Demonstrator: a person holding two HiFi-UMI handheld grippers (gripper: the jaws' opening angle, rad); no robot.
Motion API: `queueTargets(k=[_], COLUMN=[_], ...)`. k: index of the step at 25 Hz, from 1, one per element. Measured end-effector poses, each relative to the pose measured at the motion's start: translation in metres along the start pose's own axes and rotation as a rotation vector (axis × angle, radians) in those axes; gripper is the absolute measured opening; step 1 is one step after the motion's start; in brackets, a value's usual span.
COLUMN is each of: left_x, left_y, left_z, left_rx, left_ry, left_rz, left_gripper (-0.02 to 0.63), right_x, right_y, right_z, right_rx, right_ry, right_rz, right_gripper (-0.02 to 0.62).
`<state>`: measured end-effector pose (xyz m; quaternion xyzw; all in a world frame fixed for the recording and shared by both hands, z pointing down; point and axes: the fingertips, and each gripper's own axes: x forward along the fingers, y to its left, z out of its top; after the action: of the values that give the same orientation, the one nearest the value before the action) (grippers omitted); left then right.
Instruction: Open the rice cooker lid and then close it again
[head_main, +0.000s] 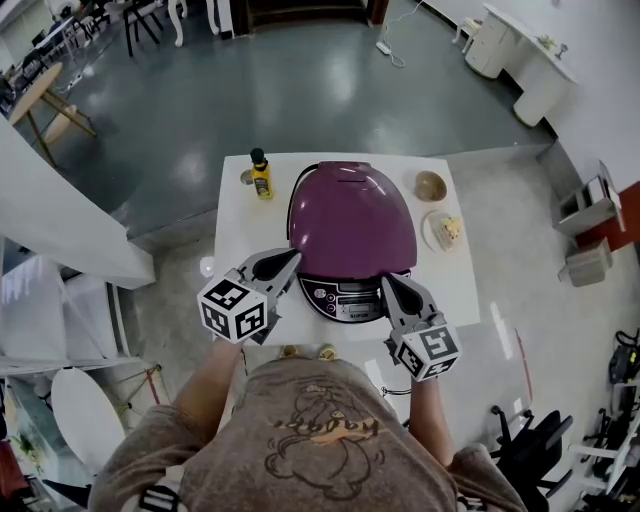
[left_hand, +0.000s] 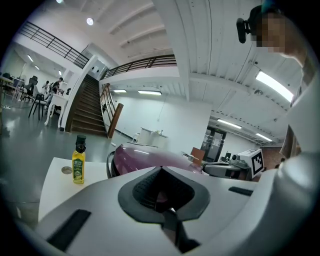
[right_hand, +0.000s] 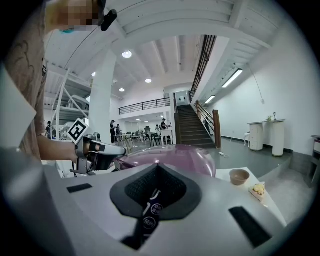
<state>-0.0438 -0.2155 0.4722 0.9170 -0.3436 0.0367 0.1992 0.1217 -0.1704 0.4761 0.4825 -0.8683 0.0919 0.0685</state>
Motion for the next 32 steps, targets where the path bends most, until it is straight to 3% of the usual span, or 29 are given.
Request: queueTargets(k=[8, 15, 19, 32], left_x=[0.002, 0.003, 0.003, 0.005], left_y=[0.003, 0.003, 0.004, 0.003], left_z=[-0.01, -0.012, -0.014, -0.019], left_rx=[0.0, -0.01, -0.013, 0.019], left_ry=[0.04, 0.052, 0.059, 0.097], left_rz=[0.008, 0.007, 0.01, 0.038], left_gripper=[0.021, 0.021, 0.021, 0.021], right_x=[0.004, 0.01, 0.014, 0.015], right_y=[-0.006, -0.009, -0.007, -0.009], right_z=[0.004, -0.002, -0.009, -0.015], right_rx=[0.002, -0.001, -0.061, -0.018], right_ry=[0.0, 0.061, 0.132, 0.2], right_rz=[-0.01, -0.021, -0.035, -0.024], right_gripper=[0.003, 0.004, 0.005, 0.005])
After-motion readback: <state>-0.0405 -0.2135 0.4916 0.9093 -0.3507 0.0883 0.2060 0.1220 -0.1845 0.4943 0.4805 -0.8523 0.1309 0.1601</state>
